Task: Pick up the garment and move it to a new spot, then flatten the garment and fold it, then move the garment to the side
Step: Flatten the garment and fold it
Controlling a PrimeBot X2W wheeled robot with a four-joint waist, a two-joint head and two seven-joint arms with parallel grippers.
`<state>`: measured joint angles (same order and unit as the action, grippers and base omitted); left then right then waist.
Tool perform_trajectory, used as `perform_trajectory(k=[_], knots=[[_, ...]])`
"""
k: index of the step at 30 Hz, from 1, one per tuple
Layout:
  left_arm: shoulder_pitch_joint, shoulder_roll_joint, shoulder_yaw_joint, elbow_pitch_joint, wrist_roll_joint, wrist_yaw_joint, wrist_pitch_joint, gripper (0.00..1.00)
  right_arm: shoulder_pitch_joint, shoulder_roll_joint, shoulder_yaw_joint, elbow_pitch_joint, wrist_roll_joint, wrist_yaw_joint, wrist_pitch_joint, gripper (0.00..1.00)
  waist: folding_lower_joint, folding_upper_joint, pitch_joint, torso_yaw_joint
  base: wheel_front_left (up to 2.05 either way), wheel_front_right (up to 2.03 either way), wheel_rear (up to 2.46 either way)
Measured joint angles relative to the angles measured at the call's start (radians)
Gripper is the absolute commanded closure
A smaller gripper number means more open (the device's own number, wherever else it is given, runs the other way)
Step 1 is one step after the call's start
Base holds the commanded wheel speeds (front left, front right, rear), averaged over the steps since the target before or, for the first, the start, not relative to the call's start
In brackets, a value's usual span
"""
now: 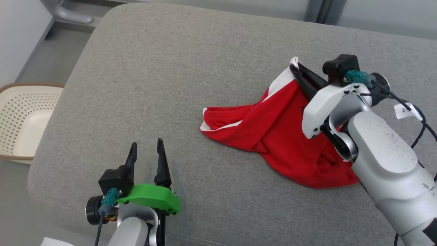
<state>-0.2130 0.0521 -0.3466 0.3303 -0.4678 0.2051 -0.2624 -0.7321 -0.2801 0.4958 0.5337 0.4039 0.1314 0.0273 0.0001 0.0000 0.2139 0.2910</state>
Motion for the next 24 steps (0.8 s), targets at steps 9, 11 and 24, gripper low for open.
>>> perform_trajectory(k=[9,11,24], knots=[[0.033,0.01,0.039,0.001,0.021,0.001,0.0,0.0,0.316,-0.03,-0.121,-0.346,-0.033,0.0,-0.008,1.0,0.0,0.0,-0.057,-0.109,0.0,0.0,0.0],[0.042,0.014,0.044,0.002,0.022,0.002,0.0,0.0,0.413,-0.017,-0.168,-0.413,-0.054,0.0,0.009,1.0,0.0,0.0,-0.07,-0.133,0.0,0.0,0.0],[0.058,0.022,0.049,0.003,0.021,0.006,0.0,0.0,0.727,0.159,-0.399,-0.5,-0.158,0.0,0.014,1.0,-0.0001,0.0,-0.132,-0.261,0.0,0.0,0.0]])
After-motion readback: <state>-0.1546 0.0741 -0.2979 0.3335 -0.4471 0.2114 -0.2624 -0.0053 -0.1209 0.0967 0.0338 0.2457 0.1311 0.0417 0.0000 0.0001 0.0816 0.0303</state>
